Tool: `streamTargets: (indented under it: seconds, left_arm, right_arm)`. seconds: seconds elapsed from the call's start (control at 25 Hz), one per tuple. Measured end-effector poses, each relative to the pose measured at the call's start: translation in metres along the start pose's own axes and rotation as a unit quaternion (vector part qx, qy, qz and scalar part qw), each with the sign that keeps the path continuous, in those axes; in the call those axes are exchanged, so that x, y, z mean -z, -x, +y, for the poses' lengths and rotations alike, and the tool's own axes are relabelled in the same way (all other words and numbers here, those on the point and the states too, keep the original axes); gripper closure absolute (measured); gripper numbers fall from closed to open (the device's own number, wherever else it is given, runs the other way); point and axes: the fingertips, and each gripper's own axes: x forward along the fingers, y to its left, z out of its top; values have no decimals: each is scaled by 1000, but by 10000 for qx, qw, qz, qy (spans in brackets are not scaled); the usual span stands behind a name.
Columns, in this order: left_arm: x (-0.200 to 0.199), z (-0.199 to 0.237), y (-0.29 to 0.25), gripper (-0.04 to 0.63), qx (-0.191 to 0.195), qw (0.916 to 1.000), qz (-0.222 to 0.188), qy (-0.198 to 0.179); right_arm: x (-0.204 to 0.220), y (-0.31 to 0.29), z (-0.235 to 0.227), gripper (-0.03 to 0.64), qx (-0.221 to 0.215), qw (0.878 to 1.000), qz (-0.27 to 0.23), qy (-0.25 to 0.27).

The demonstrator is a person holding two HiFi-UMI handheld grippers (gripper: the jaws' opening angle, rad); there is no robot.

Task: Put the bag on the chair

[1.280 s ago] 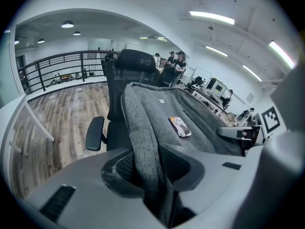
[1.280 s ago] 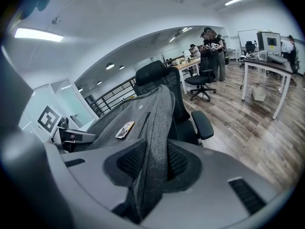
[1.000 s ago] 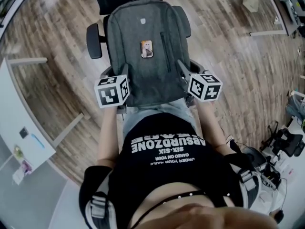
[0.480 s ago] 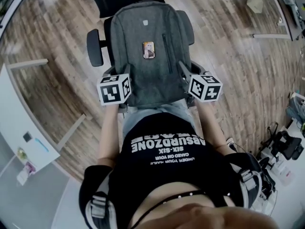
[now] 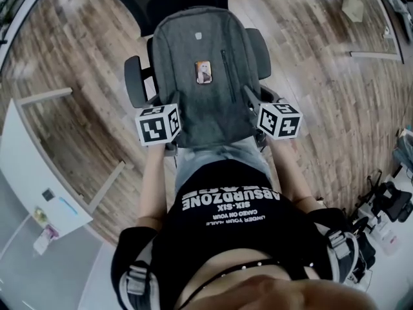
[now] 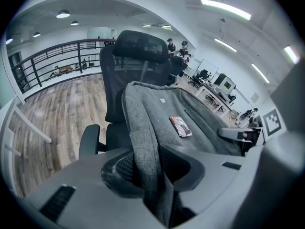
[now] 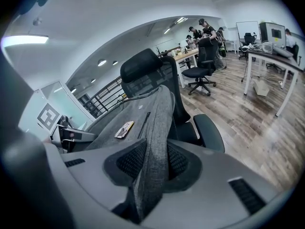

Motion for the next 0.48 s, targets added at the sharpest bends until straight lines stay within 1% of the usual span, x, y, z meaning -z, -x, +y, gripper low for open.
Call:
streamTargets:
  seconds: [0.48]
  left_arm:
    - [-17, 13, -45, 494, -72, 9997, 207, 89]
  right_arm:
    - [-15, -45, -24, 515, 19, 9998, 211, -47]
